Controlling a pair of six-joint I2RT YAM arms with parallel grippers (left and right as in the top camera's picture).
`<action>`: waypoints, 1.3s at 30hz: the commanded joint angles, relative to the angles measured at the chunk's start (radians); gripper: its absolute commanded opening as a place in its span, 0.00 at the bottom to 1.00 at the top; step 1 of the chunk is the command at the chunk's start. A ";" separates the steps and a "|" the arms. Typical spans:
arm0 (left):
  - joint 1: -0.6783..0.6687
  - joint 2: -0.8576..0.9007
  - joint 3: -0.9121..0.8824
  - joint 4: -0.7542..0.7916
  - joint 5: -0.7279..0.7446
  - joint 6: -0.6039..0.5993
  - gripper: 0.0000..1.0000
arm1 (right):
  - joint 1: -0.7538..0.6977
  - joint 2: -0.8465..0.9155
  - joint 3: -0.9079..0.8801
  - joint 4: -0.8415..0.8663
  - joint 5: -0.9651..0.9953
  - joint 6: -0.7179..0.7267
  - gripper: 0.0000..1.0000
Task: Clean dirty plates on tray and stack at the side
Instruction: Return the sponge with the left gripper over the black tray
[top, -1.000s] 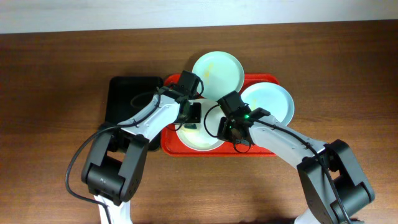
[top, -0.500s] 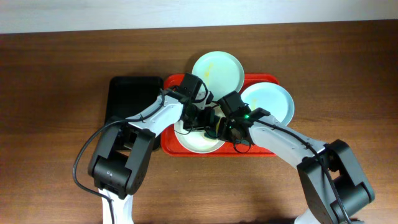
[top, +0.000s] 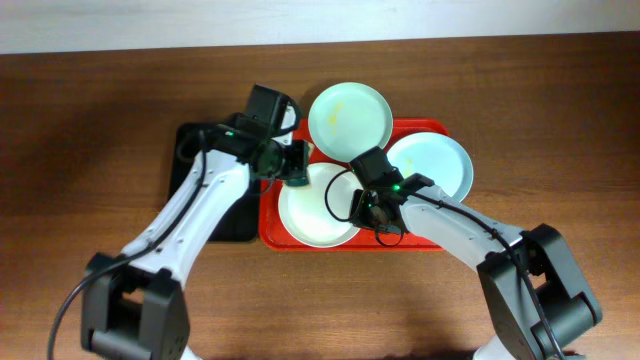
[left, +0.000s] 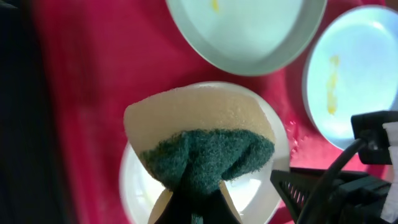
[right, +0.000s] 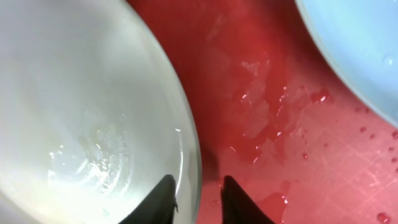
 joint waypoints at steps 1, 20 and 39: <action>0.027 -0.023 0.013 -0.027 -0.108 0.085 0.00 | 0.006 0.002 -0.011 -0.003 0.002 -0.008 0.47; 0.364 -0.021 -0.098 -0.128 -0.385 0.102 0.00 | 0.006 0.003 -0.011 0.011 0.002 -0.008 0.41; 0.443 -0.021 -0.240 0.052 -0.348 0.124 0.00 | 0.006 0.026 -0.012 0.030 -0.001 -0.008 0.18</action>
